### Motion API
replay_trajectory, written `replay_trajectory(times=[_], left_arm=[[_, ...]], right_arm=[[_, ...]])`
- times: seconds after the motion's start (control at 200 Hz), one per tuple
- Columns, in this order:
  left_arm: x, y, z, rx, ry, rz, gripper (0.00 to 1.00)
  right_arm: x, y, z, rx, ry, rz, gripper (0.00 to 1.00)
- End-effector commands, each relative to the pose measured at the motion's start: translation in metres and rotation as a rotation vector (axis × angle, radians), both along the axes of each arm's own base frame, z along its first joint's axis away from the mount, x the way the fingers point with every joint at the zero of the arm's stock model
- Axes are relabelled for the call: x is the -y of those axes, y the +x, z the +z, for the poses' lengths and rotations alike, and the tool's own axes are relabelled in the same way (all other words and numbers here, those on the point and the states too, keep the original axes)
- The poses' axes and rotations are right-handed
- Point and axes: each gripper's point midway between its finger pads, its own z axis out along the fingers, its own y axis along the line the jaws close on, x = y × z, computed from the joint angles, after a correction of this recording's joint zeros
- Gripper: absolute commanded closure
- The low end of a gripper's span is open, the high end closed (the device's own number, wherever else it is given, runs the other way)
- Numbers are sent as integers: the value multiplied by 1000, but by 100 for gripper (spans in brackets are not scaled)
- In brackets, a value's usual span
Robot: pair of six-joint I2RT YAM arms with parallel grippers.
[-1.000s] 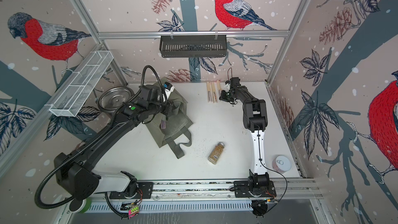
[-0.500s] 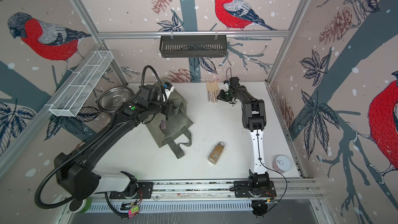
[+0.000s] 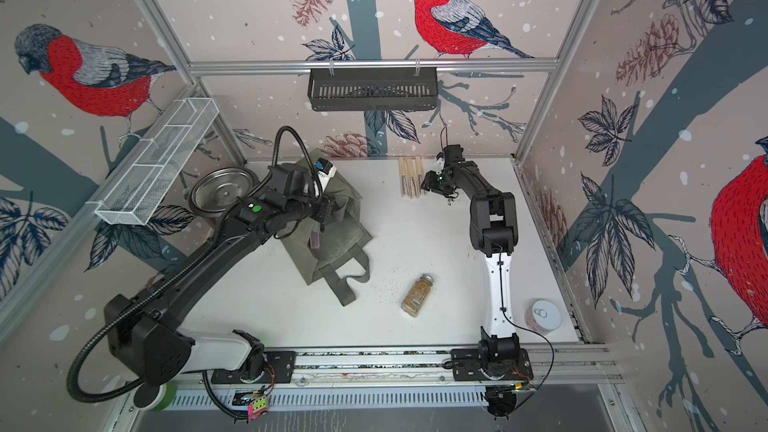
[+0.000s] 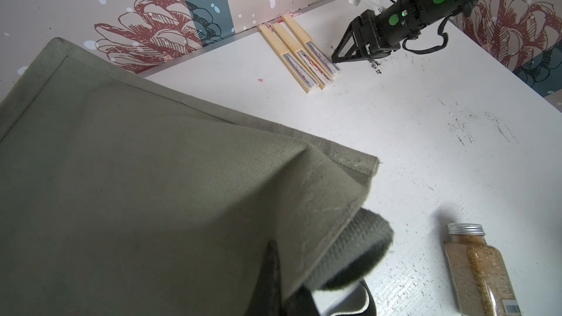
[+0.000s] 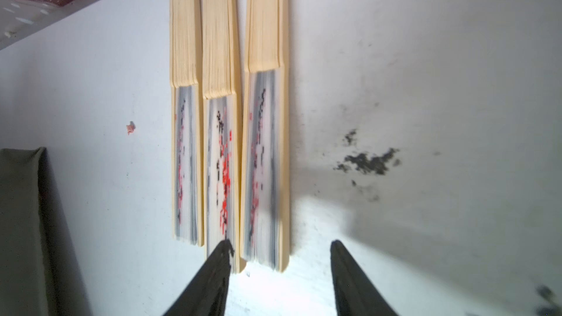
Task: Take out the folding fans from the tote bags
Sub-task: Place the folding fan at the center of the board.
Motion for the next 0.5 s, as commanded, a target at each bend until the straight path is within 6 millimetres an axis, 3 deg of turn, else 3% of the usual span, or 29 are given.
replay_trajectory(times=[0.0, 0.11, 0.3, 0.49], left_arm=[[0, 2, 3, 19, 4, 0, 100], [-1, 2, 3, 20, 6, 2, 100], [0, 2, 3, 20, 5, 0, 100], [0, 2, 4, 20, 2, -3, 100]], right_arm=[[2, -2, 29, 76, -42, -46, 46], [-16, -28, 54, 133, -5, -37, 47], [-58, -103, 93, 274, 84, -12, 50], [-102, -198, 97, 356, 144, 58, 52]])
